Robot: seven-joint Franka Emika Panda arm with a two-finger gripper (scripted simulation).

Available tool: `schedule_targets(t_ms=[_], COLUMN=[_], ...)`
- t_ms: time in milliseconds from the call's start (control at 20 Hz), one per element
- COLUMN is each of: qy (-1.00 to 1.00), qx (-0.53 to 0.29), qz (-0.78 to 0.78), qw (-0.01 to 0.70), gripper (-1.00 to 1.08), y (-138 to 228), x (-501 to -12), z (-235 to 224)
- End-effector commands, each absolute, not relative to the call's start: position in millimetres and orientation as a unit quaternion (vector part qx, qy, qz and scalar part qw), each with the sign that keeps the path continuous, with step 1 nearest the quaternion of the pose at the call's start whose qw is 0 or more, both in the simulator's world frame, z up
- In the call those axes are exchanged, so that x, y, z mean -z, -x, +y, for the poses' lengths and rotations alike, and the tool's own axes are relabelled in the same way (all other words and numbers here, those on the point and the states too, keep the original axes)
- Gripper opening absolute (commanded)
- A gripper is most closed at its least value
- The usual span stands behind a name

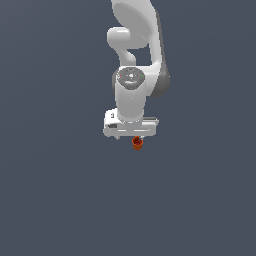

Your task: Pick up the object and move it to a goal position.

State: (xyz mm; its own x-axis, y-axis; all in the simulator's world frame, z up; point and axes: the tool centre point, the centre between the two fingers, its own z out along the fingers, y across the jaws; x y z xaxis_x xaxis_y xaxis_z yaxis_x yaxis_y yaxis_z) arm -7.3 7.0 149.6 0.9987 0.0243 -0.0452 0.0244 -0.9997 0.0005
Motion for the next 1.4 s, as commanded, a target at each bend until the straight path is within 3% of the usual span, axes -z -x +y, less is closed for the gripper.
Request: schedule_targets(t_ms=[0,500,1350], qy=[-1.000,-1.000,-0.999], qx=[0.023,0.014,0.009], qz=[0.012,-0.019,-0.048], qw=[0.001,-0.005,-0.002], gripper=[1.00,1.00,1.00], y=[7,0,16], x=[-150,-154,-128], z=[7,-20,7])
